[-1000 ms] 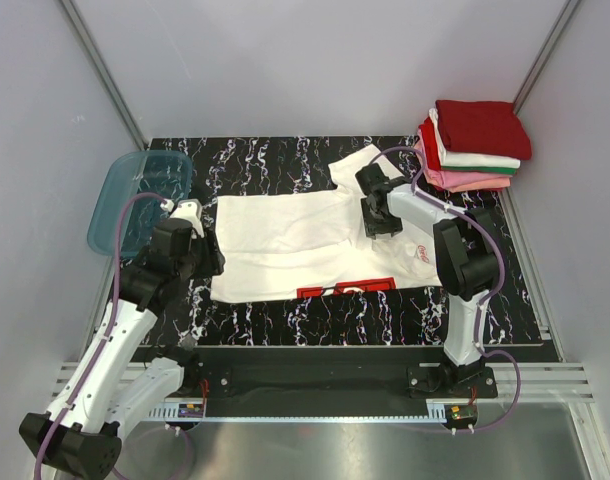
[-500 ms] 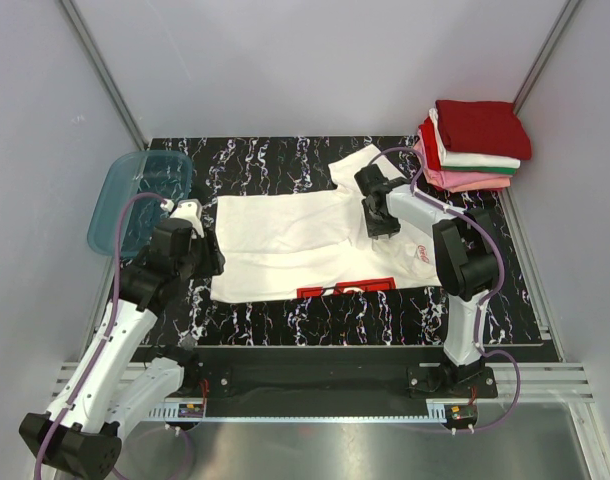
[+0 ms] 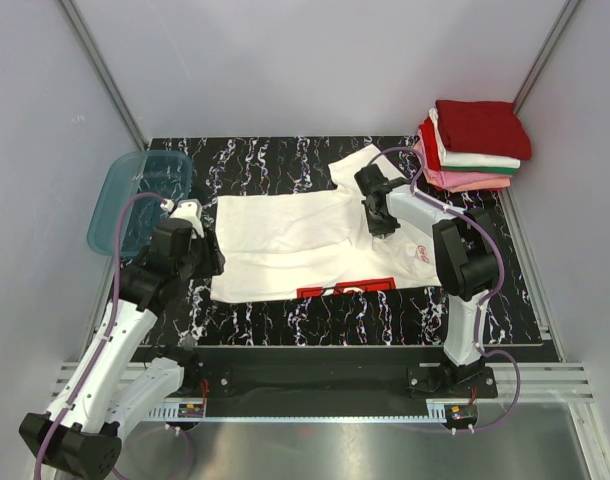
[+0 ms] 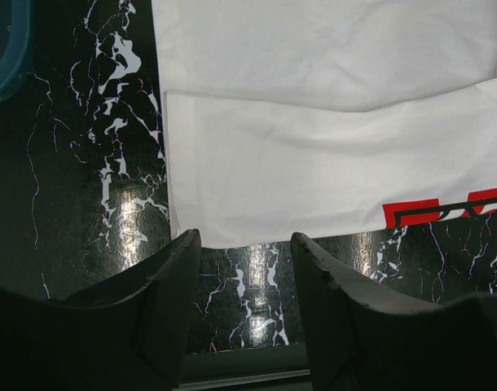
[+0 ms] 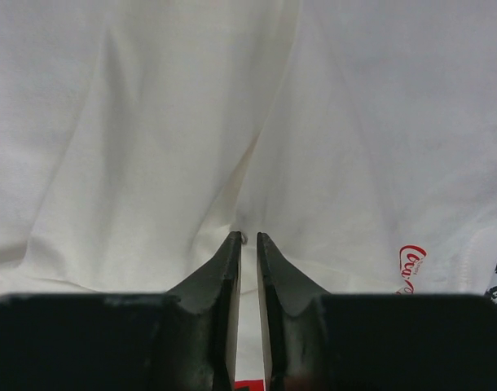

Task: Fold and stack the t-shirts
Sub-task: Fold the tshirt

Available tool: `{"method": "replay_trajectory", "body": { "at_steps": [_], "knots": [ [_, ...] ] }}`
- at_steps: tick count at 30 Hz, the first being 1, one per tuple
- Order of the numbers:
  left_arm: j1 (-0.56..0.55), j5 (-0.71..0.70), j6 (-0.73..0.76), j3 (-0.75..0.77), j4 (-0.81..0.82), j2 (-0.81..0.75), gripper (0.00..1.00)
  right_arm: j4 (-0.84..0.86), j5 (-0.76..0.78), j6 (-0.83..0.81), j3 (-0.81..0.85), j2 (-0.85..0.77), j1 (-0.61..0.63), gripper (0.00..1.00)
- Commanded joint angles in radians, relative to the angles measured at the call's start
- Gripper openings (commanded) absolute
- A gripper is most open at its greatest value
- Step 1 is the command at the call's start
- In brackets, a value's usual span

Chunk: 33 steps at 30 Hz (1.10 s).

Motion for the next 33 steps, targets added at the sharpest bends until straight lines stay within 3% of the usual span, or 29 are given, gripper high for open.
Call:
{"method": "replay_trajectory", "body": {
  "at_steps": [1, 13, 19, 23, 33],
  "knots": [
    [0.002, -0.011, 0.007, -0.004, 0.042, -0.007, 0.54, 0.035, -0.007, 0.001, -0.011, -0.002, 0.009, 0.19],
    [0.003, -0.011, 0.007, -0.005, 0.043, -0.009, 0.54, 0.044, -0.017, 0.007, -0.016, 0.012, 0.007, 0.23],
    [0.003, -0.011, 0.009, -0.004, 0.043, -0.007, 0.54, 0.052, -0.033, 0.005, -0.019, 0.032, 0.007, 0.16],
    [0.003, -0.011, 0.009, -0.002, 0.045, -0.007, 0.54, 0.056, -0.033, 0.005, -0.026, 0.039, 0.007, 0.0],
    [0.003, -0.011, 0.009, -0.004, 0.043, -0.009, 0.54, -0.008, 0.116, -0.005, 0.007, -0.034, 0.007, 0.0]
  ]
}}
